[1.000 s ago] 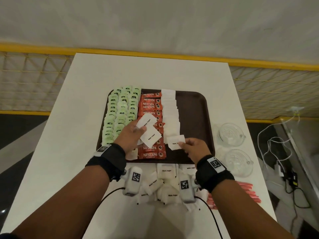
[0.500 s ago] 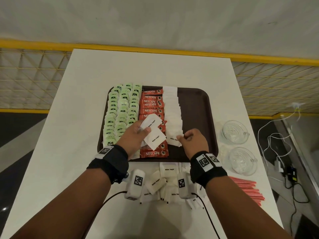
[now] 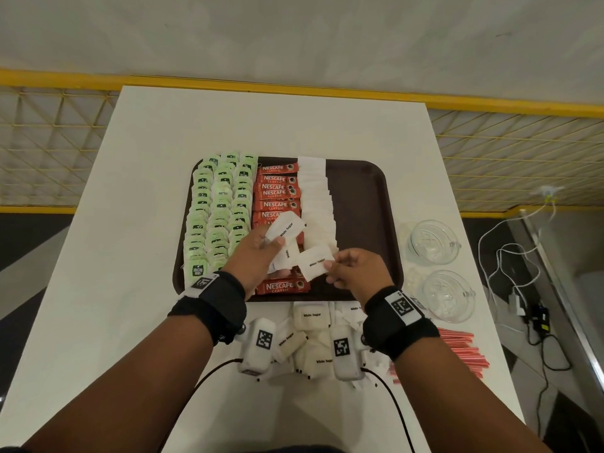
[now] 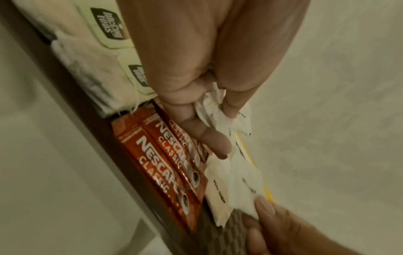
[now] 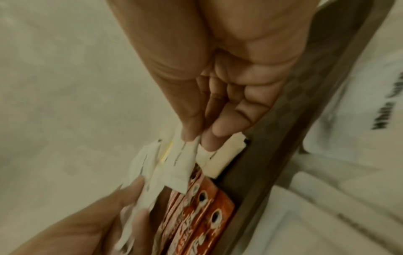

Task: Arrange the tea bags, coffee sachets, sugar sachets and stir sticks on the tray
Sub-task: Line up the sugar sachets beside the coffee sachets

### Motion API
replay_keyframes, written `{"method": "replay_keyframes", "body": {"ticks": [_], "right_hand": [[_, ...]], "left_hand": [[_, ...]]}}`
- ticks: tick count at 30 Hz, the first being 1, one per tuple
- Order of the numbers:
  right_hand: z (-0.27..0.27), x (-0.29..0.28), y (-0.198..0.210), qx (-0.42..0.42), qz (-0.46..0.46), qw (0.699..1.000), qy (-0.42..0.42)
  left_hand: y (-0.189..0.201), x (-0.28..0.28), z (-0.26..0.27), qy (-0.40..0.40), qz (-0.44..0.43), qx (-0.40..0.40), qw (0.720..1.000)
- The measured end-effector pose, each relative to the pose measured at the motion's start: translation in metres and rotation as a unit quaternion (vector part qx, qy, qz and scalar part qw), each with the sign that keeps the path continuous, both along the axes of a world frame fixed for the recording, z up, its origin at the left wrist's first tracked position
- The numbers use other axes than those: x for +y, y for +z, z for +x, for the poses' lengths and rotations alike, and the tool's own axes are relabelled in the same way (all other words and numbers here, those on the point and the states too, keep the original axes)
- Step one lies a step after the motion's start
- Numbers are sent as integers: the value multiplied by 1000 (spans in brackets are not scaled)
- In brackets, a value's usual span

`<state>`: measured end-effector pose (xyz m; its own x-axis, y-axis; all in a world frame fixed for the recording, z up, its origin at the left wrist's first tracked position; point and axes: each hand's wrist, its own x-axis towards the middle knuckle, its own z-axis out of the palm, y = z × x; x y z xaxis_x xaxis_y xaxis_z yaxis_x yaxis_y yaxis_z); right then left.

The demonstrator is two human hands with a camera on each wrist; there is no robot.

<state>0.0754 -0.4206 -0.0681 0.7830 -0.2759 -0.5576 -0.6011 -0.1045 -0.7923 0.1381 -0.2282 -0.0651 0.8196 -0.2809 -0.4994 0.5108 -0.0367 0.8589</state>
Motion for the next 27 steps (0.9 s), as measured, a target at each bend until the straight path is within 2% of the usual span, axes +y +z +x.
{"method": "replay_keyframes", "body": {"ticks": [3, 6, 10, 14, 17, 20, 23, 25, 27], "right_hand": [[-4, -10, -6, 28, 23, 998, -58], [-3, -9, -12, 42, -6, 998, -54], [6, -4, -23, 63, -114, 991, -16], [13, -2, -24, 92, -247, 961, 86], [13, 0, -17, 81, -277, 954, 79], [15, 4, -4, -8, -255, 965, 62], [20, 10, 9, -76, -180, 976, 99], [22, 10, 10, -79, -150, 978, 124], [20, 6, 8, -63, -119, 985, 109]], "left_hand": [[-2, 9, 5, 8, 4, 12, 1000], [-2, 13, 6, 7, 12, 15, 1000], [-3, 14, 5, 17, 11, 22, 1000], [0, 14, 3, 1, 15, 17, 1000], [0, 13, 2, -37, 34, 1, 999], [0, 11, 0, -80, 61, -12, 995], [0, 4, -4, -128, 83, -20, 988], [1, 1, -6, -147, 88, -20, 985], [0, 0, -7, -148, 91, -16, 985]]}}
